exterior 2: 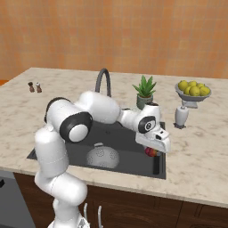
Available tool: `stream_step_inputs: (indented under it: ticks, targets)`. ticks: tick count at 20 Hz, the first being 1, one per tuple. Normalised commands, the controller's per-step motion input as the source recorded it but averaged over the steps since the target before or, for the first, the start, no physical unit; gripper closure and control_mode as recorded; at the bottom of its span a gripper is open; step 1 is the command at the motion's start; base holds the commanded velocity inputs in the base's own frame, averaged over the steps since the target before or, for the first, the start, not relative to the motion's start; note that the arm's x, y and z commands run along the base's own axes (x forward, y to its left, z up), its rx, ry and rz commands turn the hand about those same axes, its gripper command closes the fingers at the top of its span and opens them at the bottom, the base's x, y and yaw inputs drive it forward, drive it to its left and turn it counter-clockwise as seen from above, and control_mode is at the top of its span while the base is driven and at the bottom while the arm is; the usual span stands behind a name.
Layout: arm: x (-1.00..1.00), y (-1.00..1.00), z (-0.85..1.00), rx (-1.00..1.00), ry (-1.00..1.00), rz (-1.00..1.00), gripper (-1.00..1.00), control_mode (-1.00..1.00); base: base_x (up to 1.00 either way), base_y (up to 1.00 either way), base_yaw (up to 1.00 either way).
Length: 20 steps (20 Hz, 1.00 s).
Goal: Put the colander in the sink, put the mango in the colander, and turn on the sink faucet and pour water over the colander.
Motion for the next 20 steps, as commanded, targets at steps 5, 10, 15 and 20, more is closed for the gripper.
stream_step_inputs:
  ticks: [5,10,15,20]
  targets:
    - [-0.1,0.71,0.0,0.02,0.09,0.19,1.0,-1.0,0.0,0.0,0.0]
    - [0.0,0.59,0.0,0.13,0.1,0.2,1.0,-1.0,0.0,0.0,0.0]
    - [0.0,0.48,-0.01,0.2,0.06,0.18,1.0,-1.0,0.0,0.0,0.0]
    - [0.0,0.63,-0.07,0.14,0.0,0.15,1.0,-1.0,0.0,0.0,0.0]
